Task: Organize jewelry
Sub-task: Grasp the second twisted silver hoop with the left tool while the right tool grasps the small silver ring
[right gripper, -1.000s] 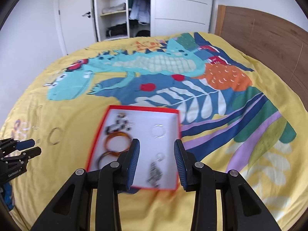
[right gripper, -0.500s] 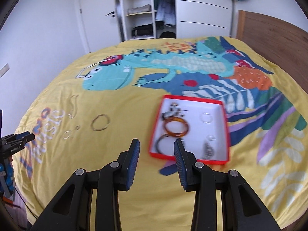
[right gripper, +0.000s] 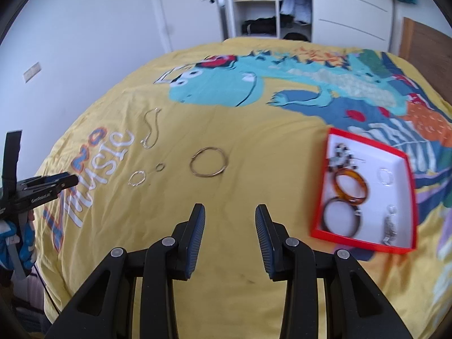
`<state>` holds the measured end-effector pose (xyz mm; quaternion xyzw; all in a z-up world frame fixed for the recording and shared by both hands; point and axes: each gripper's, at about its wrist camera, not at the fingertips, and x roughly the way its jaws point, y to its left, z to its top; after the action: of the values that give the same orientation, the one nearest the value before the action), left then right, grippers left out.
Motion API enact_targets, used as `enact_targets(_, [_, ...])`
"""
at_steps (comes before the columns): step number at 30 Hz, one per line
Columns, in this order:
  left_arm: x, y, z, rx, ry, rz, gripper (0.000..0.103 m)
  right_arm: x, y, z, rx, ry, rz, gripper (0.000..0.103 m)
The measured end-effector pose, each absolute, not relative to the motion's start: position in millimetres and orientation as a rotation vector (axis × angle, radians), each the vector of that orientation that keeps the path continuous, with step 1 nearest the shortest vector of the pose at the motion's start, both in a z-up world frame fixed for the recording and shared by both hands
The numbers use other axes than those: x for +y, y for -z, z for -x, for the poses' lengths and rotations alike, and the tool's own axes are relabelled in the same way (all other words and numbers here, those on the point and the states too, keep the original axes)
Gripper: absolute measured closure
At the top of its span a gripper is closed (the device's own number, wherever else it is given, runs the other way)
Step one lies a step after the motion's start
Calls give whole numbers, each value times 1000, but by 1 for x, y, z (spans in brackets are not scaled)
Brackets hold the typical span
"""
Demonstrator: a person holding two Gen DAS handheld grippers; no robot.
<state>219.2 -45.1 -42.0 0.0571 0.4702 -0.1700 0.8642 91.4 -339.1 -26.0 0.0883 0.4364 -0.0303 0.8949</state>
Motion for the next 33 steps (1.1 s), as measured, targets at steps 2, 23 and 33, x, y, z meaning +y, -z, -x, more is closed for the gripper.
enact_targets(2, [-49,50,-227,999,369,-110,70,-331,35,-103,920,35,-173,66])
enact_targets(23, [-93,126,-297,1139,440,-102,70,-300,107,-193,1000,-136,-169,67])
enact_targets(33, [-92,135,-293,1086,431,-157,99,-270,127,-236,1004,-240,-144,67])
